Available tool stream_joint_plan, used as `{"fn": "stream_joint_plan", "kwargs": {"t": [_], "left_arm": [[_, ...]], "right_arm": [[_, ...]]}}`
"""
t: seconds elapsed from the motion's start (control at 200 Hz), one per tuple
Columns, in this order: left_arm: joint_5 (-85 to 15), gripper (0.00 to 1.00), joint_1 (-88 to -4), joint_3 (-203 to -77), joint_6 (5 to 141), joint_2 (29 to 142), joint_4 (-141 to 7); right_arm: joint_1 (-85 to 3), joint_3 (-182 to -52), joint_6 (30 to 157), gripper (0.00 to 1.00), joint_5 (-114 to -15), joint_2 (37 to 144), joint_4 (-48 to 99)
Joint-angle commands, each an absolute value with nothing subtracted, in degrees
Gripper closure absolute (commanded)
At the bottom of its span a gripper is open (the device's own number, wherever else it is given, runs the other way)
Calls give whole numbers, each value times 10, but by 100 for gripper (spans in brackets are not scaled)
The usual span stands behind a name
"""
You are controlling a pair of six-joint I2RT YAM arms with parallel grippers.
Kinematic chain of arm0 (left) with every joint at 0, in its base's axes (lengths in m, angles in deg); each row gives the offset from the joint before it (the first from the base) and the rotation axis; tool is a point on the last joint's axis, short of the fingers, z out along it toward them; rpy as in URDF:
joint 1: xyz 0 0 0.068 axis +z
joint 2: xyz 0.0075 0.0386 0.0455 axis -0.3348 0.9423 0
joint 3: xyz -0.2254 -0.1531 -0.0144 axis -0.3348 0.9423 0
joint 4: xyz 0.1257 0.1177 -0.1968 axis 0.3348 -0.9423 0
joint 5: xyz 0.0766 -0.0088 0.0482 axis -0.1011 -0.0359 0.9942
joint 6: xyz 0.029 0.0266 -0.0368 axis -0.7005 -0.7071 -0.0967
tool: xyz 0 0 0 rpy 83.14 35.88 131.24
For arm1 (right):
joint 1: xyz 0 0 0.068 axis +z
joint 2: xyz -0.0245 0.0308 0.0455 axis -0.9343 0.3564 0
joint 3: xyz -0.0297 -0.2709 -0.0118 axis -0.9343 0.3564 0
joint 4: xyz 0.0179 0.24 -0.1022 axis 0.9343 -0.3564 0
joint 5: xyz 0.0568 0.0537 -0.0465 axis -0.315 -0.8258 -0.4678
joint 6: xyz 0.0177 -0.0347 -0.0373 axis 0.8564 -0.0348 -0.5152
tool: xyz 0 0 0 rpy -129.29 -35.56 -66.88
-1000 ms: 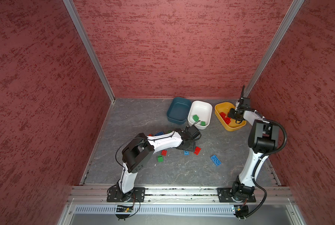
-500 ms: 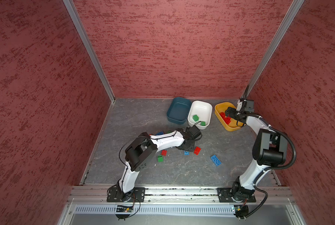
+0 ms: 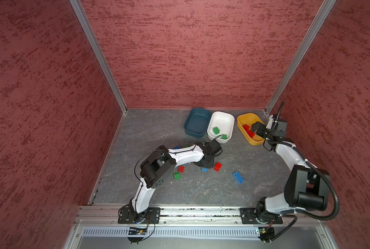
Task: Sort the legos into containers by color
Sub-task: 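Grasp a blue 2x1 tall brick with the left gripper while the right withdraws, then drop the blue brick into the teal bin with the left gripper while the right lowers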
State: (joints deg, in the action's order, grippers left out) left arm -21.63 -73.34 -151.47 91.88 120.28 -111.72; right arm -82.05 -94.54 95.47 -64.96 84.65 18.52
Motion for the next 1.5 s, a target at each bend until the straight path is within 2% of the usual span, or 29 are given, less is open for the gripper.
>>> {"fn": "stream_joint_plan", "kwargs": {"t": [0.0,0.1,0.316,0.391,0.571,0.816,1.077,1.177,1.297,1.453,1.498], "left_arm": [[-217,79,-732,-1486,915,1173,-1090],[-214,82,-733,-1465,909,1149,-1063],[-202,83,-703,-1456,889,1098,-1008],[-191,84,-687,-1465,871,1091,-994],[-174,83,-635,-1505,825,1098,-954],[-145,82,-568,-1598,764,1165,-892],[-121,79,-531,-1753,738,1305,-901],[-118,70,-522,-1832,741,1363,-945],[-137,45,-519,-1906,742,1399,-990],[-167,12,-524,-1877,747,1370,-966],[-175,5,-526,-1864,750,1360,-962]], "right_arm": [[-823,-904,995,1,-705,805,233],[-823,-875,1030,1,-751,793,234],[-822,-799,1128,1,-780,768,223],[-822,-776,1127,1,-825,768,225],[-818,-732,1128,1,-852,749,184],[-791,-697,1106,1,-824,687,86],[-755,-657,1114,1,-806,637,34],[-739,-637,1123,1,-796,620,24],[-720,-616,1132,2,-794,601,21],[-695,-602,1147,3,-774,587,20],[-688,-602,1148,3,-773,589,21]]}}
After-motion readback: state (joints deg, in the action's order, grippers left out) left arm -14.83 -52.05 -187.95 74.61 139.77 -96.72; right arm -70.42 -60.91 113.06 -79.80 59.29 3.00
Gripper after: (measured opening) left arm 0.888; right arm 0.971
